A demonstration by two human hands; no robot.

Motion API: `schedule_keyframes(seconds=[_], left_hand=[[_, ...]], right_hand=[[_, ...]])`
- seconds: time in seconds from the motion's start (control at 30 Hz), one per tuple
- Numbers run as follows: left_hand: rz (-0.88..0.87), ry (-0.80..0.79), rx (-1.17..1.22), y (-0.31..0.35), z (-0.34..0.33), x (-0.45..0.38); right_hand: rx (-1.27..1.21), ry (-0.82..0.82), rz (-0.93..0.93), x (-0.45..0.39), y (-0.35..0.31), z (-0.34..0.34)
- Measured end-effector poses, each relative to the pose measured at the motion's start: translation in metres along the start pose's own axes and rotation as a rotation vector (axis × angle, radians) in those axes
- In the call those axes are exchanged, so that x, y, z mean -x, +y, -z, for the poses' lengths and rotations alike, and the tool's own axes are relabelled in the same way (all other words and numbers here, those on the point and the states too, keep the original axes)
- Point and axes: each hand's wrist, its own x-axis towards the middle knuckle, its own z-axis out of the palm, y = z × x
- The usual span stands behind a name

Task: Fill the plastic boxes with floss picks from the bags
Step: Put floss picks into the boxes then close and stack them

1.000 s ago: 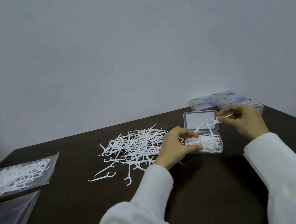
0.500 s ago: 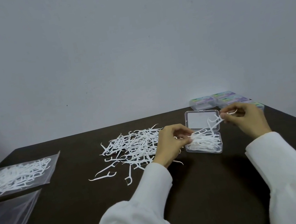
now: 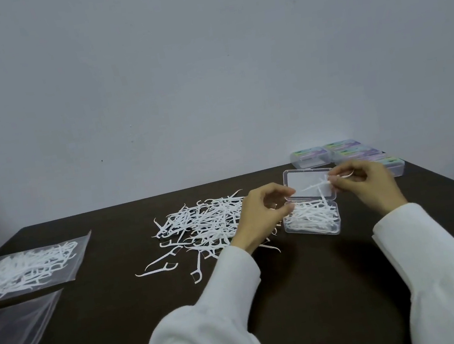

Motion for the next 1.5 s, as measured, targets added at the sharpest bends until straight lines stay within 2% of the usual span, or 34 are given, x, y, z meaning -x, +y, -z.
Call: schedule_keyframes(seconds=[0.1,0.23,0.3,0.43,0.53,0.63,0.77,0.97,1.07,1.27,1.5], left_hand=[[0.047,-0.095,-0.070,-0.002,0.008,0.002],[0.057,-0.132,-0.117,-0.003,0.009,0.003],[0.046,-0.112,-0.098,-0.004,0.008,0.004],[0.021,-0.074,-0.058,-0.002,0.007,0.004],[-0.006,-0.023,-0.091,-0.001,0.006,0.003],[-0.019,0.047,-0.097,0.000,0.008,0.002],[0.004,0.089,-0.064,0.002,0.012,0.002],[0.010,0.146,-0.033,0.002,0.027,-0.003],[0.007,0.195,-0.005,0.001,0.032,-0.004],[0.034,0.198,0.106,-0.001,0.026,-0.005],[0.049,0.138,0.109,-0.001,0.002,-0.003]], right_hand=[[0.026,-0.112,0.027,0.004,-0.001,-0.010],[0.293,-0.238,0.080,0.006,0.001,-0.015],[0.365,-0.207,0.095,0.007,0.002,-0.014],[0.578,-0.029,0.067,0.011,-0.002,-0.013],[0.788,-0.036,0.018,0.012,-0.003,-0.017],[0.731,-0.072,-0.019,0.009,0.000,-0.021],[0.456,-0.038,-0.040,0.006,0.003,-0.020],[0.198,0.050,0.077,0.003,-0.003,-0.016],[0.236,0.007,0.126,0.002,-0.002,-0.016],[0.526,-0.273,0.108,0.003,0.008,-0.020],[0.509,-0.313,0.106,0.003,0.005,-0.021]])
